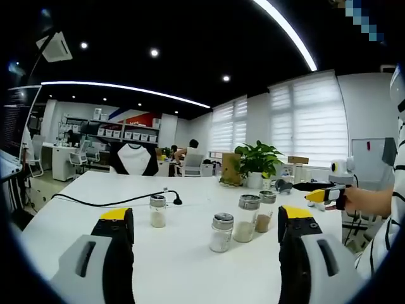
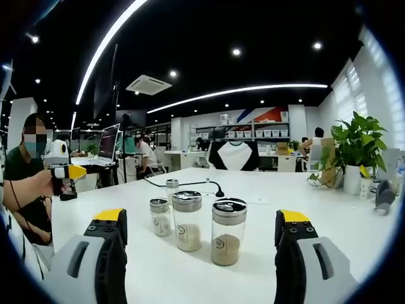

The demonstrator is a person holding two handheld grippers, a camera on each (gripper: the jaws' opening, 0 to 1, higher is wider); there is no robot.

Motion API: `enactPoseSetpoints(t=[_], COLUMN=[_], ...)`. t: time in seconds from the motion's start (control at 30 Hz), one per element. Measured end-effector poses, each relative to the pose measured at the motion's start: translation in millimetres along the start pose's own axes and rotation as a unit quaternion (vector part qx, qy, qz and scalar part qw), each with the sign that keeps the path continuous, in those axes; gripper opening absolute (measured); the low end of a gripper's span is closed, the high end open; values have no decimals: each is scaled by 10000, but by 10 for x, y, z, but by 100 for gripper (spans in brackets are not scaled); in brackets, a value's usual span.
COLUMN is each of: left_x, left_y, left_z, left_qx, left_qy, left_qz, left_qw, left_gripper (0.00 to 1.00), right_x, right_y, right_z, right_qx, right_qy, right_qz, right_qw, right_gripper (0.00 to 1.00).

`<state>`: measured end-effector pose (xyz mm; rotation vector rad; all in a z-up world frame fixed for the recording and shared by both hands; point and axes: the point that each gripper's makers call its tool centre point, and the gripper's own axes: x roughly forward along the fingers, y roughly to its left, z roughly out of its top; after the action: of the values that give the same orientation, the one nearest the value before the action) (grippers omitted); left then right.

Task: Rotate the seasoning bottle until the label or dispensing opening points toward the visible target arrow and the bottle remains upright within the marked orientation range

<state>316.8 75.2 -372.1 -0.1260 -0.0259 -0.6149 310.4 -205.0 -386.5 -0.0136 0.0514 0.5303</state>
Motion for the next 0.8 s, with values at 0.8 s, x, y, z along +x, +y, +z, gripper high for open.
enactPoseSetpoints(t=[0.8], left_x=[28], left_y=[93], left_z=[-70], left_qx=[-136], left_qy=[-43], left_qz=[109], left_qw=[9998], left_gripper=[95], right_x=[1], right_y=[-16], right_z=[27], right_qx=[-73], right_qy=[-32], right_qz=[10], right_qw=[10000], right_gripper=[91])
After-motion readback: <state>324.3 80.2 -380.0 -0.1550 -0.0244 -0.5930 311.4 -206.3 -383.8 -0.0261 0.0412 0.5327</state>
